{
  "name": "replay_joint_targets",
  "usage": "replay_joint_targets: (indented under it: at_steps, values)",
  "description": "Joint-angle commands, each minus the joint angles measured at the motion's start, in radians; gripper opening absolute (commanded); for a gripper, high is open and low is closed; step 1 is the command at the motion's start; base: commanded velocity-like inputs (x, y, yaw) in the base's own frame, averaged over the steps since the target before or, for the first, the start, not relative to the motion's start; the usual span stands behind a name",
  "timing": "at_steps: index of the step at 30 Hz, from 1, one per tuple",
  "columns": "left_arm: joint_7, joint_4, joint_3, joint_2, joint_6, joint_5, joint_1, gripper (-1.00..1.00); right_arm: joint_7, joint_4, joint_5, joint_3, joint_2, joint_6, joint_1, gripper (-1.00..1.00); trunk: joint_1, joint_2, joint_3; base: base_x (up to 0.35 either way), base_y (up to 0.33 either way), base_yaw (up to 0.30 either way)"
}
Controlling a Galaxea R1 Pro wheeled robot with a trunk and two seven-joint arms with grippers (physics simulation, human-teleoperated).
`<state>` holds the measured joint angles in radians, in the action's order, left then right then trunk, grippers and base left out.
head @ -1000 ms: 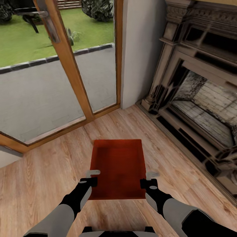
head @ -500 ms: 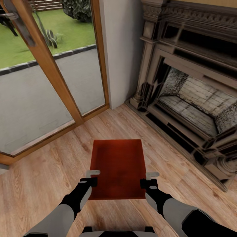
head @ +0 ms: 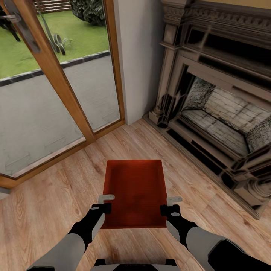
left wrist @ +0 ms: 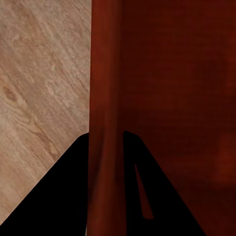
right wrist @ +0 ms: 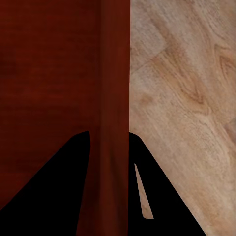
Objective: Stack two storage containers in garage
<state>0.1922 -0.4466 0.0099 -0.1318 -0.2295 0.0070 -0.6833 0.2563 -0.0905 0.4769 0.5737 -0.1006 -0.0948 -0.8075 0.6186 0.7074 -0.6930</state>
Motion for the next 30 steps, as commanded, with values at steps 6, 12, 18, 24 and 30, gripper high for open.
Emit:
replay_joint_targets:
  at_steps: [6,12,18,24,30]
  values:
    - [0.072,0.002,0.005,-0.002,-0.008,-0.005,0.001,-1.00,0.057,-0.028,0.000,-0.014,0.000,-0.059,-0.001,-1.00,0.000,0.001,-0.001,0.000,0.000,-0.181]
    - [0.072,0.002,0.005,-0.002,-0.008,-0.005,0.001,-1.00,0.058,-0.028,0.000,-0.014,-0.001,-0.059,-0.001,-1.00,0.000,0.001,-0.001,0.000,0.000,-0.276]
    - [0.073,0.003,0.005,-0.002,-0.008,-0.005,0.001,-1.00,0.060,-0.028,0.000,-0.014,-0.001,-0.061,-0.001,-1.00,0.000,0.001,-0.001,0.000,0.000,-0.281]
    - [0.073,0.006,0.005,-0.003,-0.008,-0.005,0.001,-1.00,0.060,-0.028,0.000,-0.014,-0.001,-0.062,-0.001,-1.00,0.000,0.001,-0.001,0.000,0.000,-0.282]
    - [0.073,0.008,0.005,-0.003,-0.008,-0.005,0.001,-1.00,0.060,-0.028,0.000,-0.014,-0.001,-0.062,-0.001,-1.00,0.000,0.001,-0.001,0.000,0.000,-0.282]
